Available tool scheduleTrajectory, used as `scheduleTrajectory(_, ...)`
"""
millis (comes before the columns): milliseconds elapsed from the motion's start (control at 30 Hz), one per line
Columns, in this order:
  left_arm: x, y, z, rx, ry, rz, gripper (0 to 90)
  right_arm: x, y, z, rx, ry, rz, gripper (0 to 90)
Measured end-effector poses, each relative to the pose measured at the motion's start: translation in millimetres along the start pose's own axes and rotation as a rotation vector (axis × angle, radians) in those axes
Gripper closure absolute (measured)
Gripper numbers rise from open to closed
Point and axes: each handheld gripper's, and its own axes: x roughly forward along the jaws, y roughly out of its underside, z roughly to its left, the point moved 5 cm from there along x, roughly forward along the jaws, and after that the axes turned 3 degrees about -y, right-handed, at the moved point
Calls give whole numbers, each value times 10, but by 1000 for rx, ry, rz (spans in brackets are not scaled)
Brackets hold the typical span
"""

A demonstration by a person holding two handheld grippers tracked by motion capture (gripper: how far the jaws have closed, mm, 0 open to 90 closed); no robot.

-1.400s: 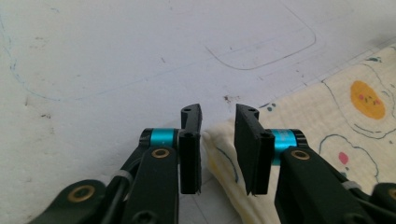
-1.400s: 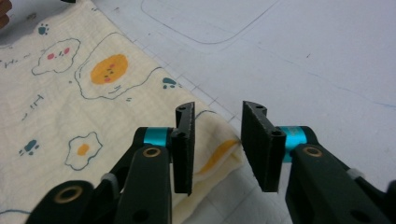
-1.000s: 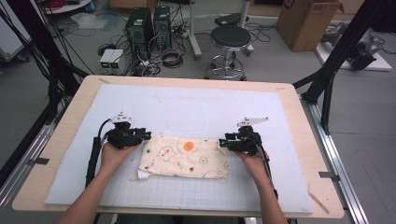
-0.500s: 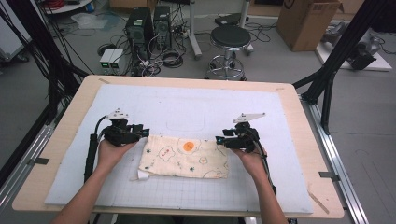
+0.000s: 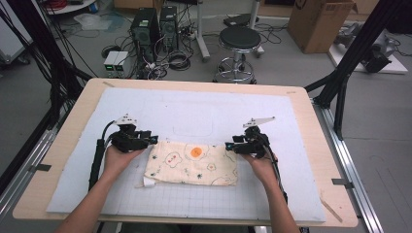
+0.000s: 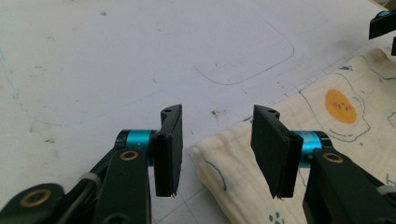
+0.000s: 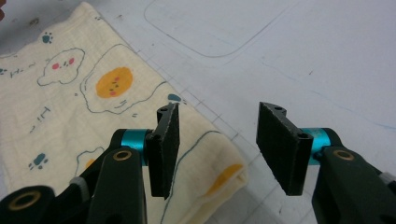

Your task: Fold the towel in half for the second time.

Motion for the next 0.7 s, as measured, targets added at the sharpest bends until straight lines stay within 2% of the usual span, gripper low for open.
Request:
scheduleTrajectory(67, 13, 13, 1, -2, 11, 13, 531, 13, 8, -13, 4, 1, 7, 496)
scheduleTrajectory(367, 57, 51, 16, 12, 9, 49, 549, 50, 37, -39, 15, -3, 31, 511)
scheduleTrajectory(500, 97, 77, 13, 15, 17, 69, 570, 70, 45, -42, 4, -8, 40, 529)
scheduleTrajectory(700, 155, 104, 43, -7, 10, 92, 615, 89, 70, -83, 29, -7, 56, 550)
